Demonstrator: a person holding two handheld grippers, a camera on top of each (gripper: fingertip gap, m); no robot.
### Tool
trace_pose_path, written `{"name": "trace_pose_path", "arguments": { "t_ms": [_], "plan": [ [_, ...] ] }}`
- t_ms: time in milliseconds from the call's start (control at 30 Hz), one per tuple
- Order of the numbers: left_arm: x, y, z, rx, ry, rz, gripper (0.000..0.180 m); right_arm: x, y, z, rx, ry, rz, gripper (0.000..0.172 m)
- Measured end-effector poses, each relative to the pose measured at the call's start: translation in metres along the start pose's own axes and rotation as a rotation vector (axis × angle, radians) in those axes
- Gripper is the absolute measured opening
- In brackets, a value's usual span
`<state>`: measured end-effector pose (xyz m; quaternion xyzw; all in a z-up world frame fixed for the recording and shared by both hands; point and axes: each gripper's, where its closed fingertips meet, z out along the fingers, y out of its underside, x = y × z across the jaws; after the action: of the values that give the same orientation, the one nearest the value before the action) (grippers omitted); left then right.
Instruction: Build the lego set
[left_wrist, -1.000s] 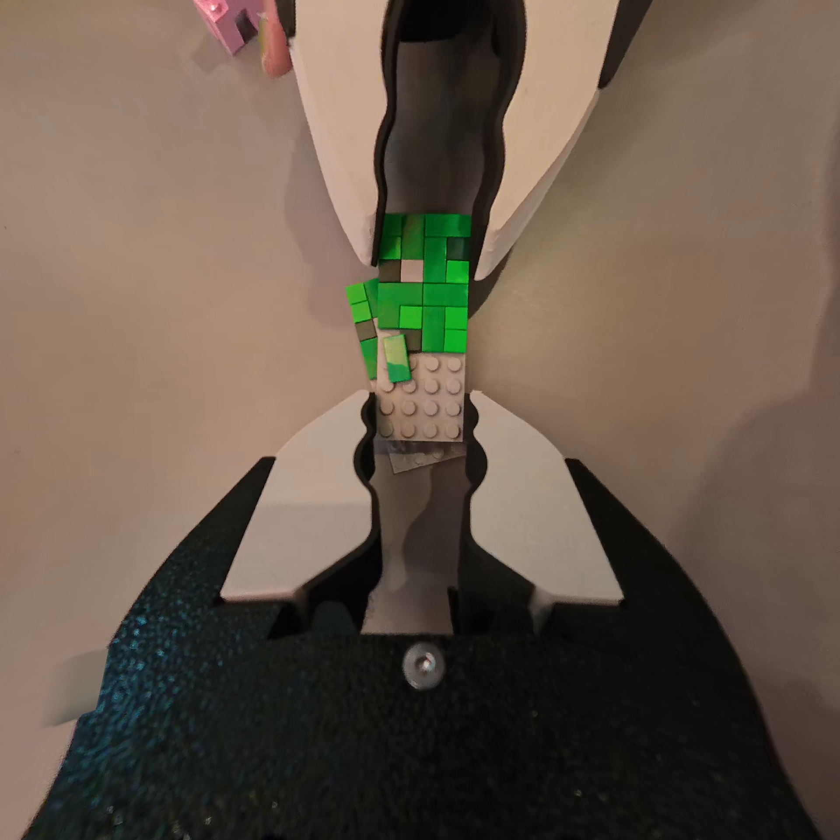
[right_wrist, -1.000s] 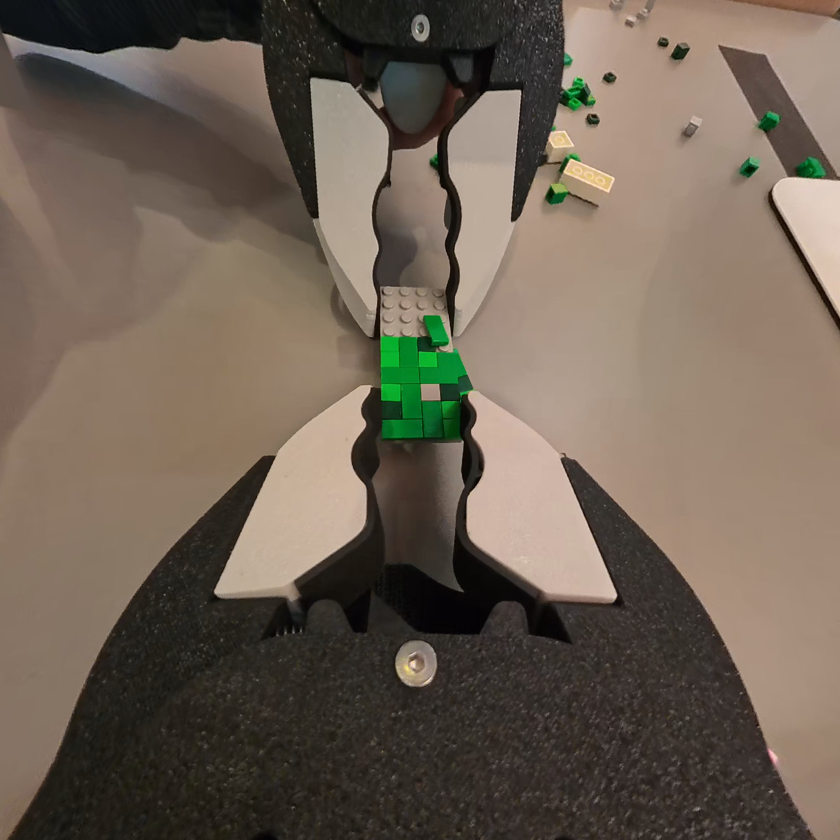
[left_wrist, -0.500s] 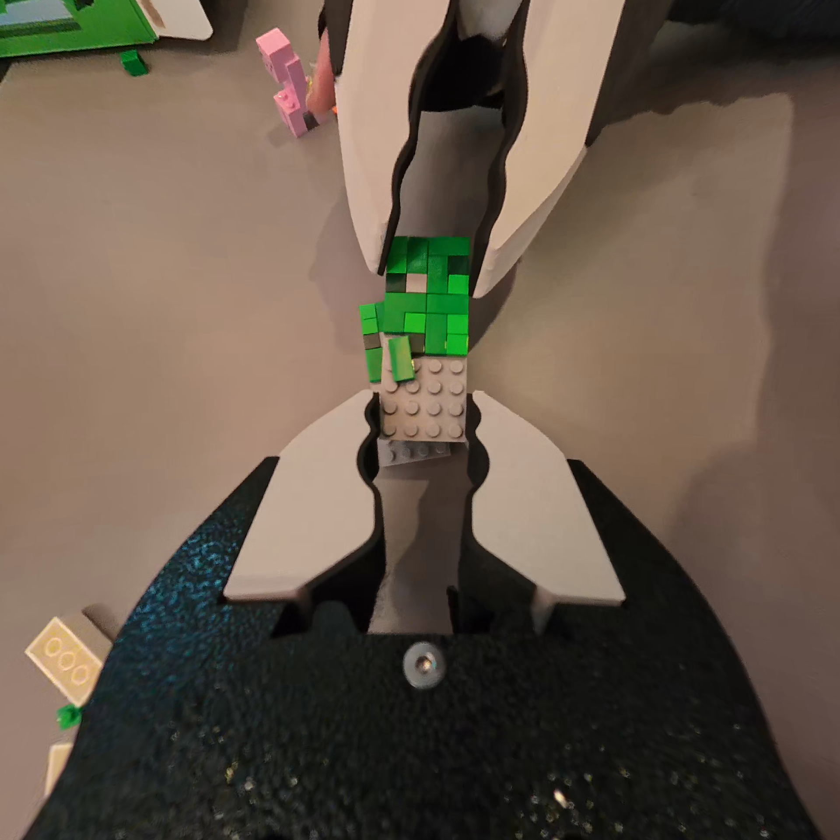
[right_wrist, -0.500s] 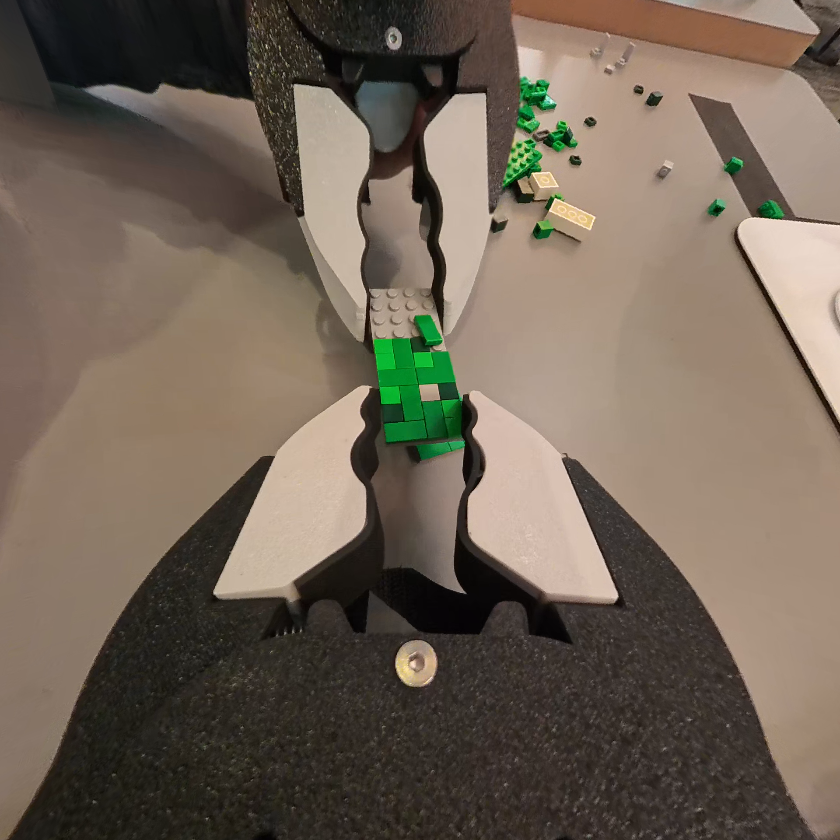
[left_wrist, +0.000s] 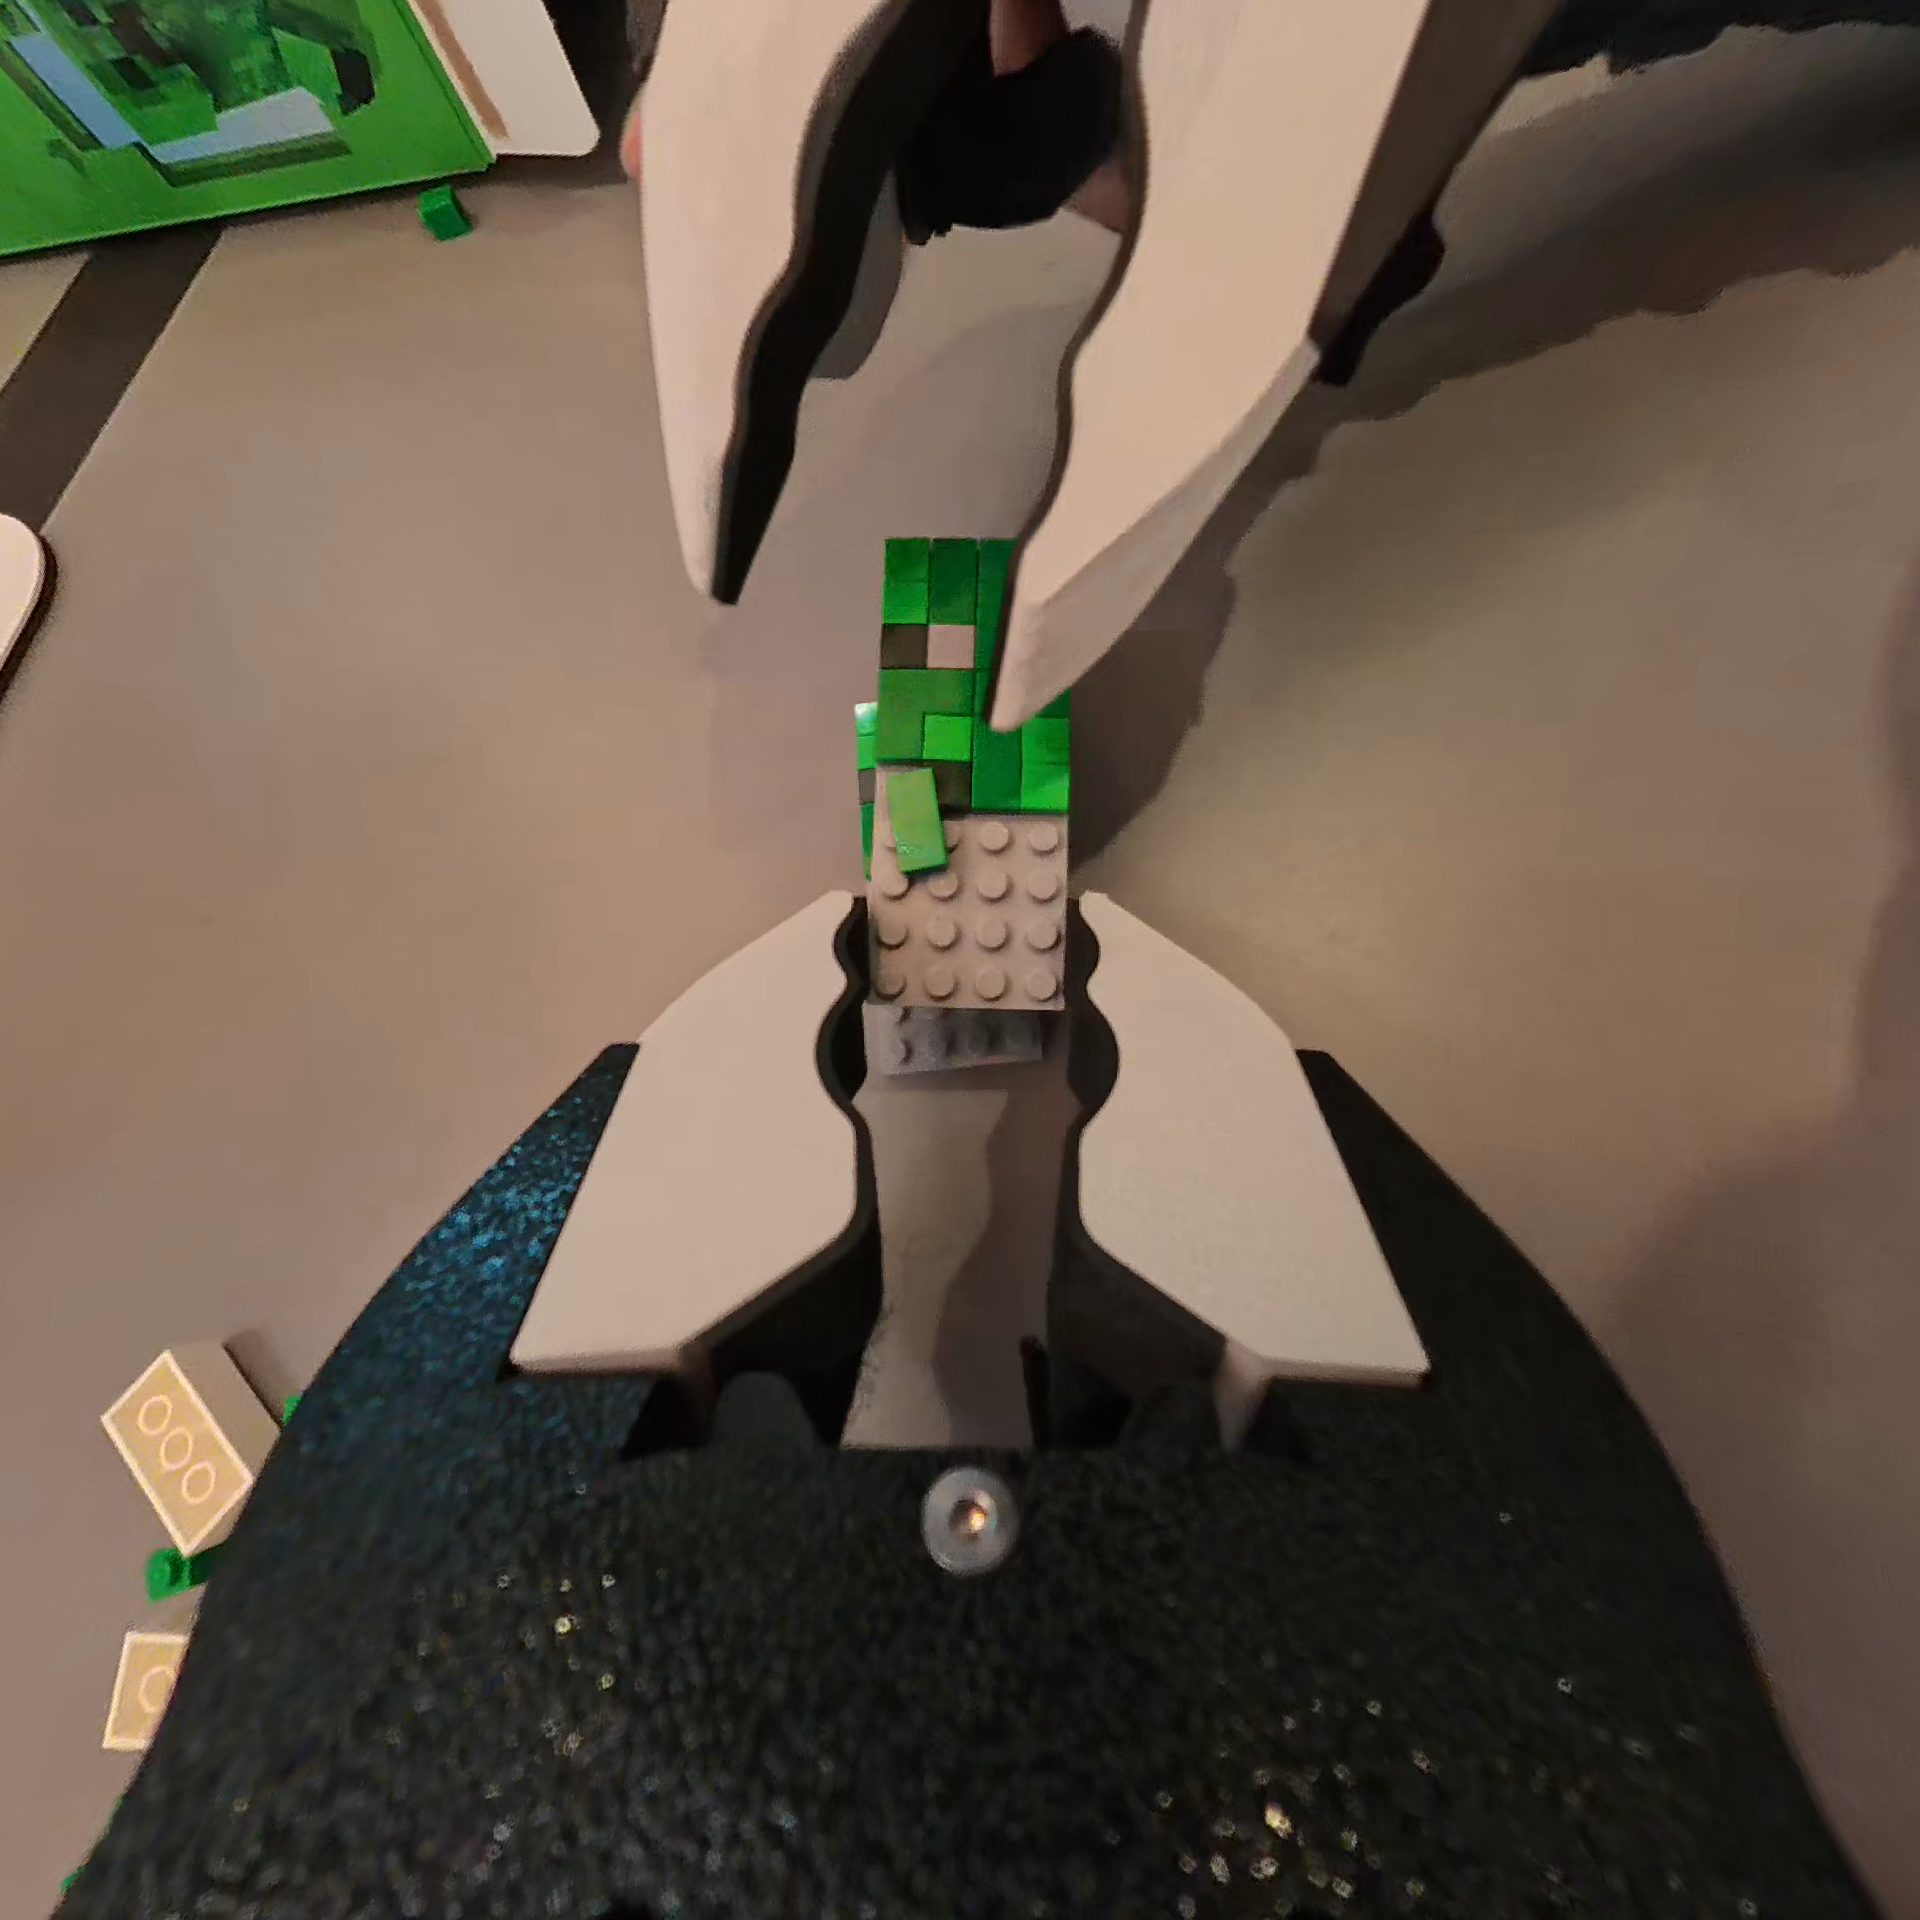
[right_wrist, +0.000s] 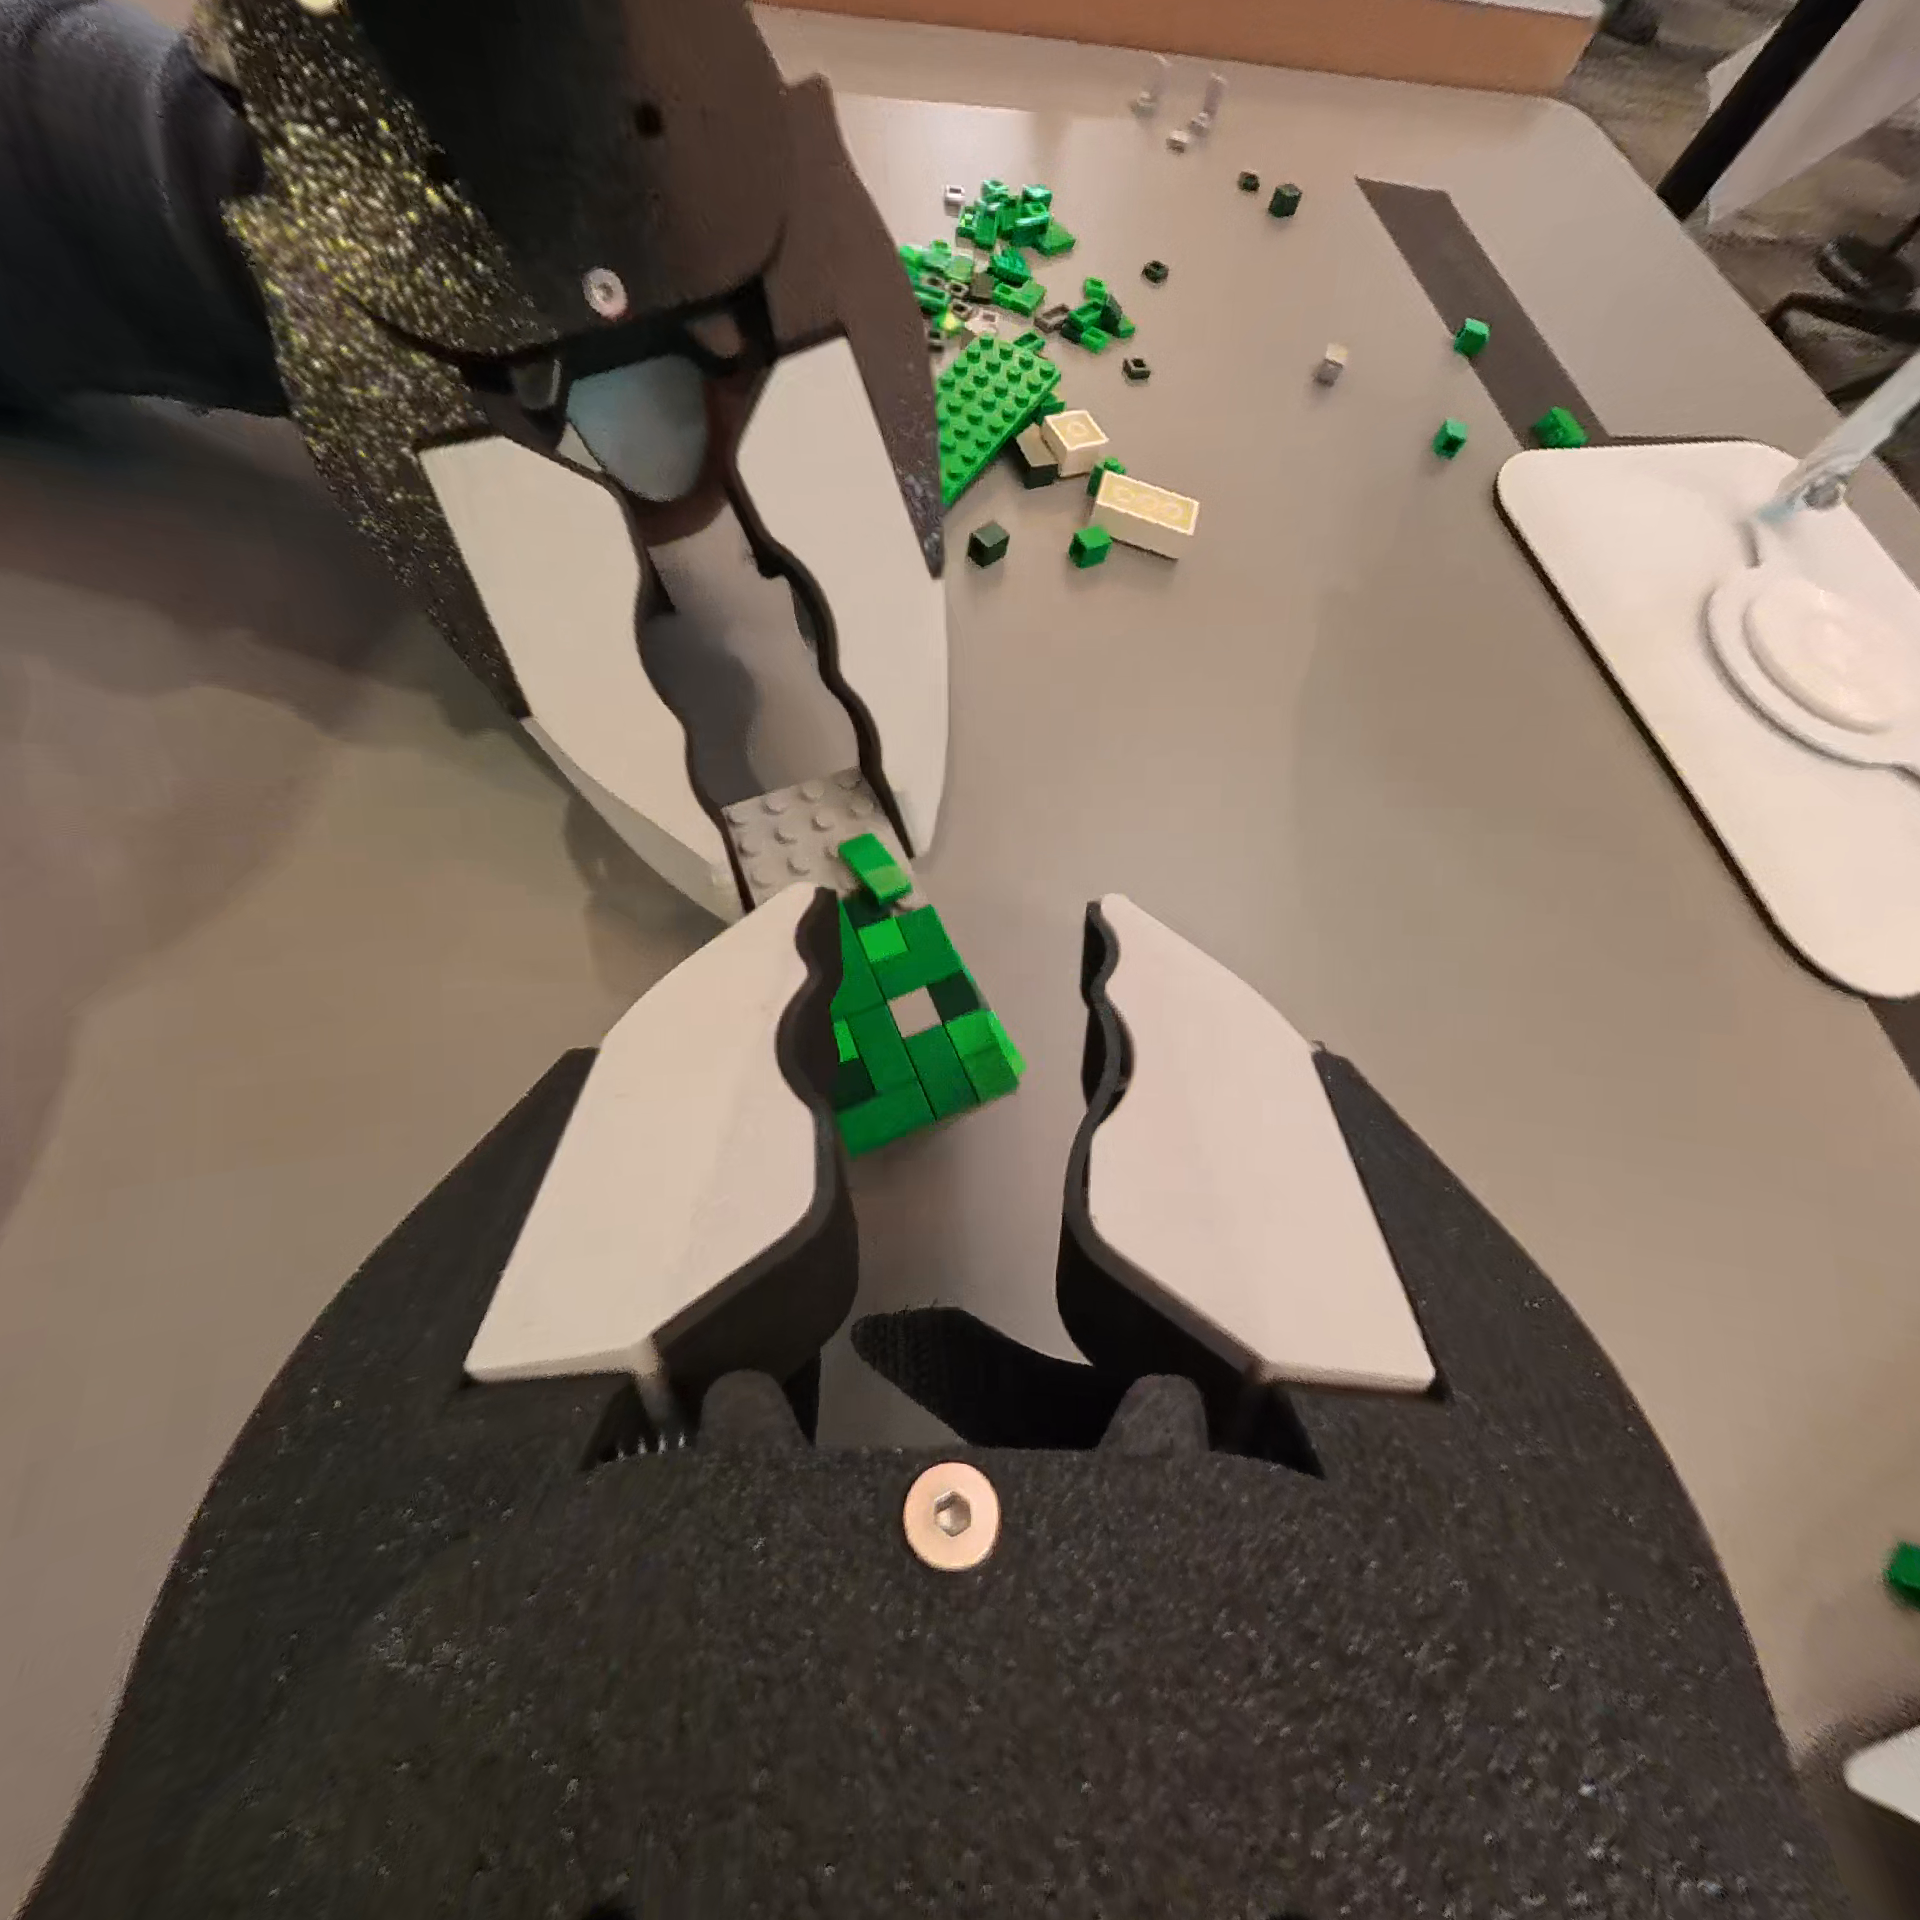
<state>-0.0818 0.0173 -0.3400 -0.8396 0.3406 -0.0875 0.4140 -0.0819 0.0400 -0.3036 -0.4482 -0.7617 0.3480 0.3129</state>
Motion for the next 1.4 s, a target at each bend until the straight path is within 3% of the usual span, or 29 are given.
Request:
{"name": "trace_pose_path", "arguments": {
  "t_ms": [133,433,700,1033,1400],
  "plan": [
    [0.004,0.0,0.002,-0.004,0.017,0.022,0.035,-0.014,-0.006,0.007,-0.027,-0.018,-0.101,0.027],
    [0.014,-0.002,0.002,-0.011,0.042,0.093,0.035,-0.033,0.001,0.008,-0.115,-0.157,-0.174,0.015],
    [0.013,-0.001,0.0,-0.009,0.046,0.096,0.035,-0.033,-0.004,0.007,-0.107,-0.163,-0.175,0.012],
    [0.022,-0.002,-0.001,-0.022,0.078,0.144,0.035,-0.04,0.003,0.006,-0.258,-0.258,-0.305,0.012],
    [0.022,-0.003,-0.003,-0.005,0.079,0.141,0.035,-0.038,0.0,0.007,-0.261,-0.225,-0.333,0.001]
  ]
}}
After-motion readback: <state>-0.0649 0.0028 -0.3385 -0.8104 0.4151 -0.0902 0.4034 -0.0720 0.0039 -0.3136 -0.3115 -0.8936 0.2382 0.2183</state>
